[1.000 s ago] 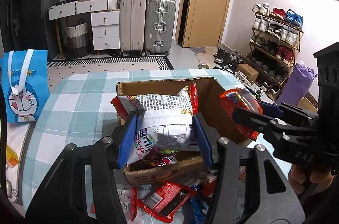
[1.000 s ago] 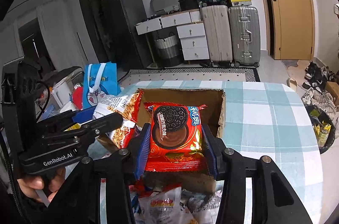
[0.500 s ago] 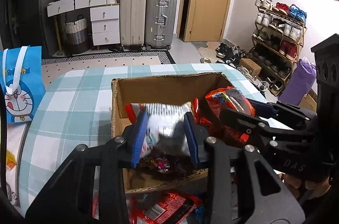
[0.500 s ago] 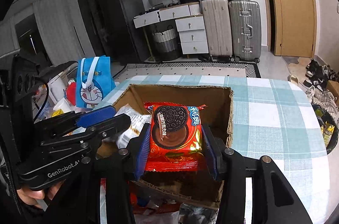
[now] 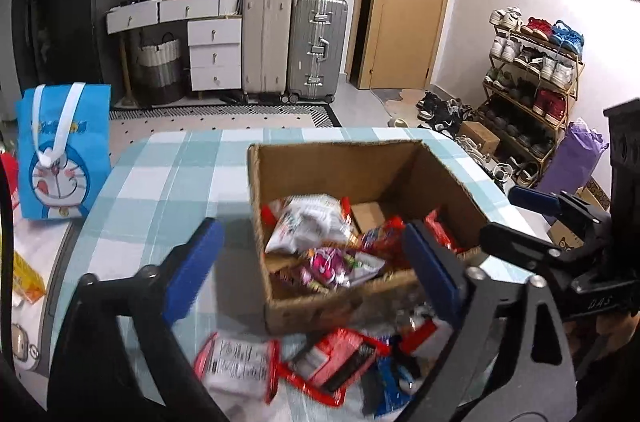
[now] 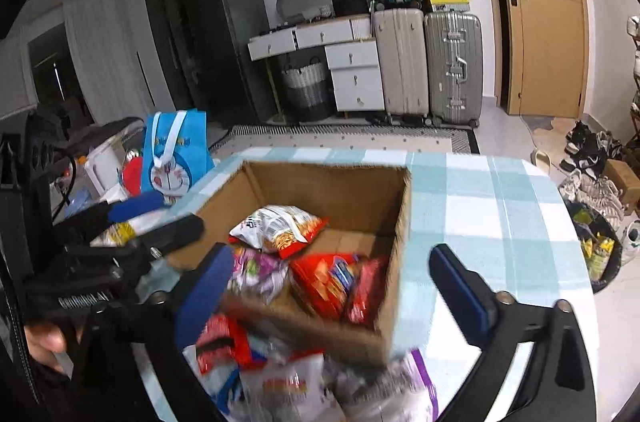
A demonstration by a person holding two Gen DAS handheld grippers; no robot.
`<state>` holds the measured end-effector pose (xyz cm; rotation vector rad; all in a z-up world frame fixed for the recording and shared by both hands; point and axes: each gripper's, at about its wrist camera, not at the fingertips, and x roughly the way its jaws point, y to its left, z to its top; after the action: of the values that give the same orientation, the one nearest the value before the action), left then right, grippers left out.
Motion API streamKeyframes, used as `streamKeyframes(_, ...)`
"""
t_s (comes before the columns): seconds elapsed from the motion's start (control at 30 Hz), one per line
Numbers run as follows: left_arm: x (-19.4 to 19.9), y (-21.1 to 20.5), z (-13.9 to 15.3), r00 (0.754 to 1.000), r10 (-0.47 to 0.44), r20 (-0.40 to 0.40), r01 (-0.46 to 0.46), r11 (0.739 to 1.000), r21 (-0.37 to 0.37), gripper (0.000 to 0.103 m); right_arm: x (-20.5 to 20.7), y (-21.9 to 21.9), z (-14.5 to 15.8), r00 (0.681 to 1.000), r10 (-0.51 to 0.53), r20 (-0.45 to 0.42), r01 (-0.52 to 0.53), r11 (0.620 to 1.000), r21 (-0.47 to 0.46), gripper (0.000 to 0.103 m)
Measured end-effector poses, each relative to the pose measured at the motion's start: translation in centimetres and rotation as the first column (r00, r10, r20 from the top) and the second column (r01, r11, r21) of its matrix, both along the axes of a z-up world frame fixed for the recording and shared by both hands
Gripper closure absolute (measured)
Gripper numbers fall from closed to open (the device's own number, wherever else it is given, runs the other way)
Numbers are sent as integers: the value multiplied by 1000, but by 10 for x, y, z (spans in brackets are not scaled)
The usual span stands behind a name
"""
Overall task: Organize snacks
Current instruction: 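Move both tools back toward the remaining snacks beside the box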
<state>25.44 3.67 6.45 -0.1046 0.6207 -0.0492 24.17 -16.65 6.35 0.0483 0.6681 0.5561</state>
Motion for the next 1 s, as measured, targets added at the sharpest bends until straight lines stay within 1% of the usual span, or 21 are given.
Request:
streamKeyframes(0.1,-19,7,-4,1000,3,14,-3,1000,-3,0,-13,-11,-2,1000,-2,-13,2,1000,4,1)
streamKeyframes(0.2,-36,13,-12,1000,8,6,-8,1000,7,0,-28,-19,-4,1000,-8,-9,8,1000,0,1)
streamKeyframes(0.33,-60,22,-27,1000,16,-17,-16,1000,-6,0,-47,-27,-12,1000,-7,-20,6,998,-56,0)
streamKeyframes(0.5,-73,29,-52,998,34,-55,-33,999,18,0,-70,-40,-26,1000,-13,-21,11,997,-81,1)
streamKeyframes(0.6,-75,33,-66,996,34,-80,-33,999,13,0,-71,-47,-33,998,-21,-55,16,996,-87,1)
streamKeyframes(0.67,-75,36,-72,995,35,-91,-34,999,14,0,-70,-51,-34,998,-28,-53,22,994,-107,0)
streamKeyframes(0.77,-75,38,-78,995,40,-96,-38,999,27,0,-67,-60,-33,997,-60,-57,54,992,-110,1)
streamKeyframes(0.83,-73,41,-80,994,43,-102,-40,999,23,0,-64,-67,-30,996,-79,-52,74,993,-94,1)
streamKeyframes(0.9,-71,44,-83,992,49,-114,-47,999,16,0,-61,-74,-29,992,-117,-45,112,988,-102,1)
streamKeyframes(1.0,-68,48,-88,990,48,-134,-49,999,-3,0,-52,-84,-32,984,-157,-82,149,984,-94,1)
